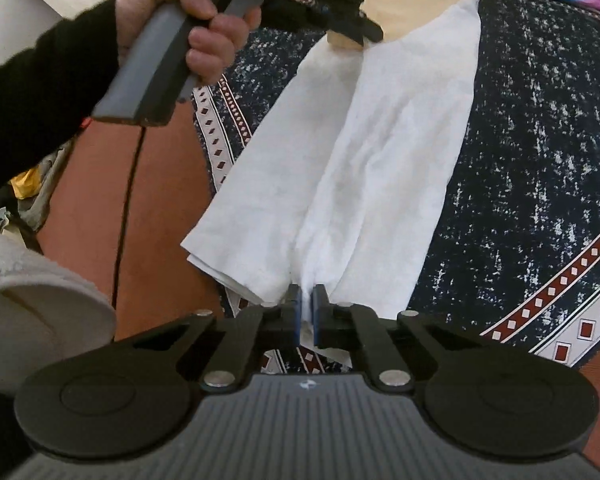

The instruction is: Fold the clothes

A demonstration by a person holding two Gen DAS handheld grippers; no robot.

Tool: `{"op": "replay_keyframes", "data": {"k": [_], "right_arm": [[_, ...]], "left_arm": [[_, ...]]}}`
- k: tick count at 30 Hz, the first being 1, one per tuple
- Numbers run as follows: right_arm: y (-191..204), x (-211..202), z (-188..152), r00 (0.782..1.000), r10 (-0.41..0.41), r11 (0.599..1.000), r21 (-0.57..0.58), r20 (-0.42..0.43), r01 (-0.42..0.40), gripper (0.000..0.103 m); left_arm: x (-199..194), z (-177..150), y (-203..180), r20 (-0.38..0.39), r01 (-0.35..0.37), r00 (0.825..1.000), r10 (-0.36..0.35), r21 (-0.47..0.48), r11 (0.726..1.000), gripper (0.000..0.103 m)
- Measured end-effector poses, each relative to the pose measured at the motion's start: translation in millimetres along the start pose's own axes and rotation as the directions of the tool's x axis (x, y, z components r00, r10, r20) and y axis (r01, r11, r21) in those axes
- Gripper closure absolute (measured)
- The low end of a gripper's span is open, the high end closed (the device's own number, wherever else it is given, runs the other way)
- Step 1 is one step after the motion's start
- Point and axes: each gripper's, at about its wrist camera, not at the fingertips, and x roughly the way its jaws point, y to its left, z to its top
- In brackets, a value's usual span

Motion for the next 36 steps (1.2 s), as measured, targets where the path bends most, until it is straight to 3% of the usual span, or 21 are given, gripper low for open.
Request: {"op": "replay_keyframes", "data": {"k": [3,8,9,11,16,21,23,24,26,29,32,36], "right_arm": [[0,-4,1,1.0,0.006,1.0,0.002,0.005,-0.006,0.097],[2,-5,3,1.0,0.017,1.0,0.001,-0.001,-0.017,0.092],[2,-5,4,1.0,0.019,1.0,0.0,-0.002,-0.019,0.092],[3,-6,5,1.0,0.024,1.0,0.0,-0.005,-0.024,0.098],[6,-18,11,0.998,0.058,0.998,-0.01,0.015,-0.058,0.098],[14,1,22,0.997,0.077,0.996,-0.052,-0.008,-0.077,0.098],[17,12,22,0.997,0.077,0.995,-0.059,-0.027,-0.079,0.095],[19,14,21,0.997,0.076,0.995,-0.066,-0.034,-0.078,0.094],[22,19,18,0.996,0.074,0.994,-0.08,-0.048,-0.077,0.089],[16,12,14,0.997,0.063,0.996,-0.062,-0.043,-0.065,0.085],[4,-2,9,0.999,0.047,0.999,-0.022,-0.024,-0.047,0.084],[-14,-19,3,1.0,0.023,0.999,0.044,0.004,-0.023,0.079]], "left_arm": [[1,0,2,-0.007,0.002,1.0,-0.002,-0.002,1.0,0.075],[6,3,1,-0.014,-0.002,1.0,0.002,0.001,1.0,0.074],[7,3,0,-0.012,-0.007,1.0,0.007,0.005,1.0,0.102],[3,4,0,0.006,-0.009,1.0,0.009,0.005,1.0,0.103],[-17,16,-4,0.096,-0.017,0.995,0.013,0.045,0.999,0.103],[4,20,3,0.047,-0.063,0.997,0.06,0.076,0.995,0.103],[11,15,9,0.021,-0.077,0.997,0.076,0.09,0.993,0.093],[14,13,11,0.008,-0.084,0.996,0.084,0.098,0.992,0.079],[8,10,15,0.006,-0.076,0.997,0.076,0.104,0.992,0.078],[-6,9,17,0.013,-0.075,0.997,0.074,0.137,0.988,0.062],[-25,2,20,0.023,-0.1,0.995,0.097,0.196,0.975,0.059],[-60,-27,33,0.002,-0.062,0.998,0.063,0.196,0.979,0.054]]}}
